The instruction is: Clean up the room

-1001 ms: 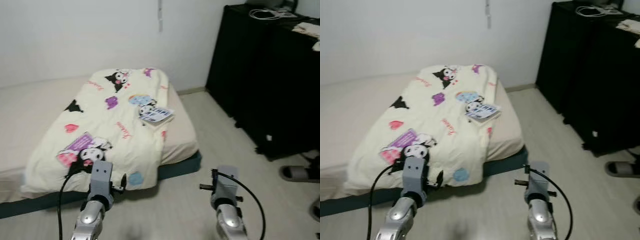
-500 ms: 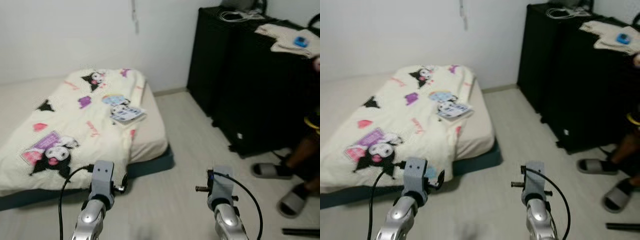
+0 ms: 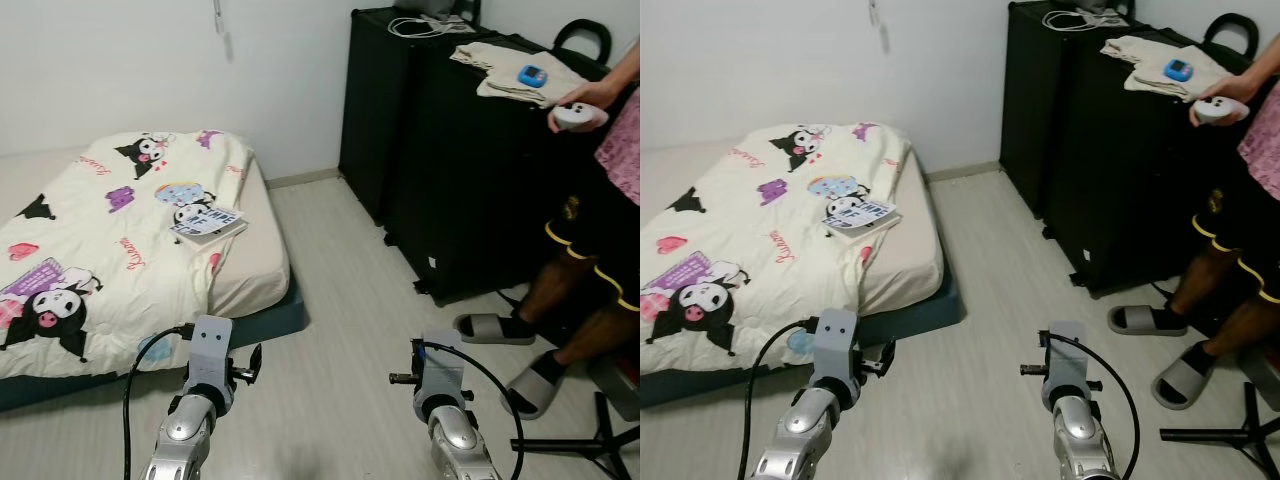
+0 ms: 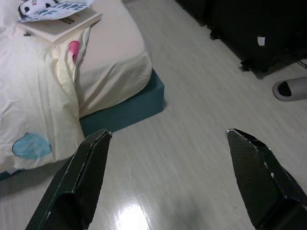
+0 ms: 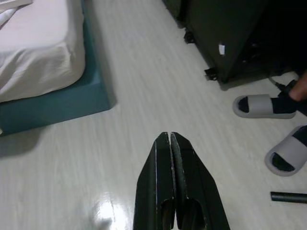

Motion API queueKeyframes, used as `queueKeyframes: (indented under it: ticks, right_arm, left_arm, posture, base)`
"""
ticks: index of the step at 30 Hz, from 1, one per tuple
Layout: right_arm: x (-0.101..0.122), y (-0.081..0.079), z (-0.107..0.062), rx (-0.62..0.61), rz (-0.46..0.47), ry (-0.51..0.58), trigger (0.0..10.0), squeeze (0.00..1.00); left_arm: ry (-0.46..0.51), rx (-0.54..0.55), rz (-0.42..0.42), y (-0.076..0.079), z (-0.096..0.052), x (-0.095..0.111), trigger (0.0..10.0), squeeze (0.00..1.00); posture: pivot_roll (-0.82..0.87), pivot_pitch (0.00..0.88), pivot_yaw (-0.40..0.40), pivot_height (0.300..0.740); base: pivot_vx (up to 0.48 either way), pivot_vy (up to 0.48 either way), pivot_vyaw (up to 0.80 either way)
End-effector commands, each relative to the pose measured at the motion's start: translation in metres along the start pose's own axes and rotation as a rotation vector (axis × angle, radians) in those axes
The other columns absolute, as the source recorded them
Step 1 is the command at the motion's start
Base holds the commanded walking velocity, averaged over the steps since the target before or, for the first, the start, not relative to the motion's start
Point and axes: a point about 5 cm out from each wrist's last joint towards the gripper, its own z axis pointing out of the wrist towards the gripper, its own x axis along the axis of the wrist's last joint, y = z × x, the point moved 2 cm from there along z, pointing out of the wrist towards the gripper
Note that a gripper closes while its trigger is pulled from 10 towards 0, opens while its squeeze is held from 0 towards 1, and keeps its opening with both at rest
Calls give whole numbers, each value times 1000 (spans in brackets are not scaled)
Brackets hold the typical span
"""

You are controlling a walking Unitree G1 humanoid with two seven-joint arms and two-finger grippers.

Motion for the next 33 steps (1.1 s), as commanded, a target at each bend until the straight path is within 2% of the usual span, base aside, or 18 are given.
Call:
queueKeyframes:
  ticks: [1,8,12,17,33]
  right_arm:
    - [-6,-4,-1,7,19,-29,10000,0]
    - [-5,-6,0,27,16,-30,10000,0]
    - [-1,-18,2,96,6,-25,10000,0]
    - [1,-23,3,127,-12,-20,10000,0]
    - [2,-22,4,132,-9,-27,10000,0]
  left_arm:
    - [-32,3,12,-4,-3,-6,10000,0]
    - [-20,20,14,-7,-2,-4,10000,0]
    - [3,38,-1,-9,-1,0,10000,0]
    - [14,36,-10,-8,0,2,10000,0]
    - [25,30,-30,-7,0,3,10000,0]
  posture:
    - [13,116,-6,740]
    - [14,115,-7,740]
    - [9,116,-9,740]
    - [8,116,-11,740]
    - [5,115,-10,740]
  base:
    - [0,0,0]
    - [0,0,0]
    - [0,0,0]
    - [0,0,0]
    - [303,0,0]
